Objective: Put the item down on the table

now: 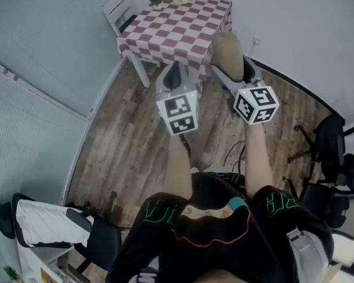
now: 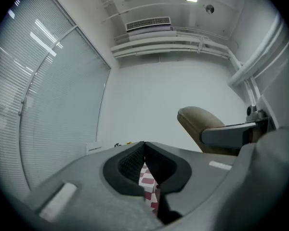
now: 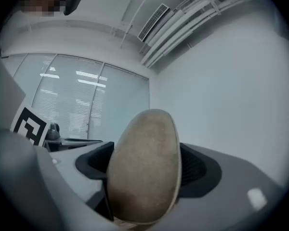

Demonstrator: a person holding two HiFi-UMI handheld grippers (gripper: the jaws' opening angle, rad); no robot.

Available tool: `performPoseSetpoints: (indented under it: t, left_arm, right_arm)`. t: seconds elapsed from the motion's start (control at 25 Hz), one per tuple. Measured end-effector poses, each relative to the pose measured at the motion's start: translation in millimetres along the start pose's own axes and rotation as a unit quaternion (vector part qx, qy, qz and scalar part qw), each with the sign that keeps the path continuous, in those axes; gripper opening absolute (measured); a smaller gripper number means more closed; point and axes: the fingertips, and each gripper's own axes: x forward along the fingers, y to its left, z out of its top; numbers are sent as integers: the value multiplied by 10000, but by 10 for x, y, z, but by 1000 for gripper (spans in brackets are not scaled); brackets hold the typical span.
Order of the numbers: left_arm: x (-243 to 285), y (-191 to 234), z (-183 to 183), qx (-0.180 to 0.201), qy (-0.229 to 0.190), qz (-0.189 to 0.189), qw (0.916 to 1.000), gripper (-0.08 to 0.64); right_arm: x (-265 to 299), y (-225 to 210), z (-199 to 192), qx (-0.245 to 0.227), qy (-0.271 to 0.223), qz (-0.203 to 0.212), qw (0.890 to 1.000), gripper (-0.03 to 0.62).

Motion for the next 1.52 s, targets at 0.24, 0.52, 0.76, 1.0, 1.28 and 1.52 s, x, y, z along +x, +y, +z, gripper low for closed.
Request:
performPoseSetpoints:
  t: [0.24, 0.52, 0.76, 1.0, 1.28, 1.52]
  left_arm:
    - [-55, 9, 31, 40, -36, 8, 10000, 8]
    - [-84, 82, 30, -40, -75, 76, 9999, 8]
    - [-75, 119, 29, -124, -128, 68, 9998, 8]
    - [14, 164, -2, -209, -80, 40, 9997, 8]
    - [260, 159, -128, -312, -27, -10, 9995, 8]
    - [449, 239, -284, -177, 147, 111, 9997, 8]
  right_arm:
    - [-25, -26, 41, -50, -21, -170, 9998, 414]
    - [-59, -50, 87, -164, -18, -265, 9995, 414]
    - [-77, -54, 134, -268, -21, -290, 9992, 414]
    - [-78, -173, 107, -254, 57, -437, 9987, 414]
    - [78, -373, 33, -354, 212, -555, 9976, 414]
    - [409, -537, -139, -92, 285, -468, 9985, 414]
